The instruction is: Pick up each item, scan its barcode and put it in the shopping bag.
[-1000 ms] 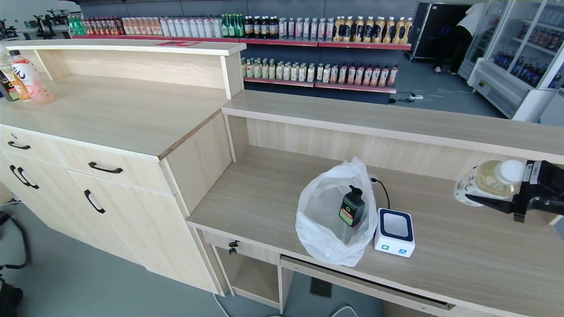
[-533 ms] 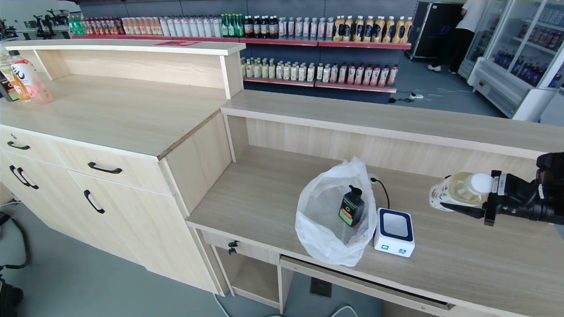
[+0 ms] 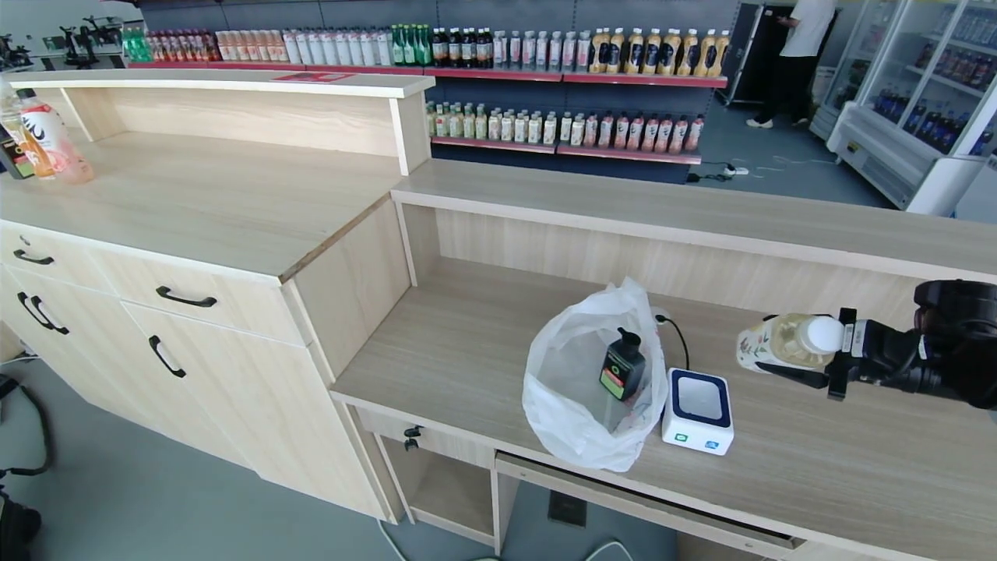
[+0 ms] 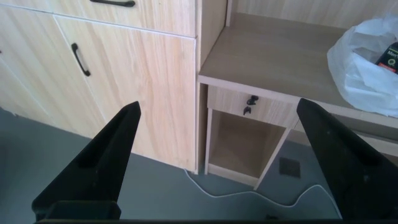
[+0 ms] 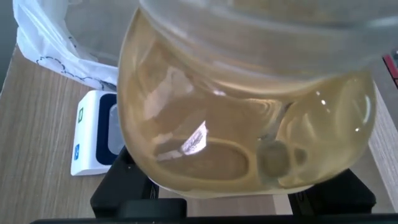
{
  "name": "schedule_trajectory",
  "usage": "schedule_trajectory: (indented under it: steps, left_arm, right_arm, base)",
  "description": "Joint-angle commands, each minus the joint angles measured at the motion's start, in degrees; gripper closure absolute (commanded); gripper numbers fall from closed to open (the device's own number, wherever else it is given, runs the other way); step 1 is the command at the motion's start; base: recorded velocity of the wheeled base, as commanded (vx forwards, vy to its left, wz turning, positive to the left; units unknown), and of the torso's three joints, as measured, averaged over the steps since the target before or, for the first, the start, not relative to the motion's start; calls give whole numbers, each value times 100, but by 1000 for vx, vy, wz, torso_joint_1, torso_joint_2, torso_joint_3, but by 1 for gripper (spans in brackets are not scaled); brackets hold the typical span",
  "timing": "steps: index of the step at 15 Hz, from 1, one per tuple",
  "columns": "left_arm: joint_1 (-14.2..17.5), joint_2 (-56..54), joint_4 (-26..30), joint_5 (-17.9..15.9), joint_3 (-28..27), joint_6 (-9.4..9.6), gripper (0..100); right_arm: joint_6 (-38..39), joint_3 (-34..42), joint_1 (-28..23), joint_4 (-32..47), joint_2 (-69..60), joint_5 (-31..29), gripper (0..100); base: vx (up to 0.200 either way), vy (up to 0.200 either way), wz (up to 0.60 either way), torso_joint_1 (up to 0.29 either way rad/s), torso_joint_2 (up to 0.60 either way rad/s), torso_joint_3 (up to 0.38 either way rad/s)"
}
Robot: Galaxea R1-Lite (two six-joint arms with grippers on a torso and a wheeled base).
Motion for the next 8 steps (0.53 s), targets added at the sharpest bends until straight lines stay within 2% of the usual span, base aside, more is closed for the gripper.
schedule_trajectory:
  steps: [1, 4, 8]
  left_arm:
    - [1, -2, -1, 0, 0, 2, 0]
    - [1, -2, -1, 0, 0, 2, 0]
    - [1, -2, -1, 0, 0, -6, 0]
  right_arm:
    - [-12, 8, 76, -60, 137, -11, 100]
    - [-21, -1, 181, -420, 268, -11, 100]
    - [-56, 34, 190, -464, 374, -20, 100]
  base:
    - [0, 0, 0, 0, 0, 0]
    - [0, 0, 0, 0, 0, 0]
    - [0, 0, 0, 0, 0, 0]
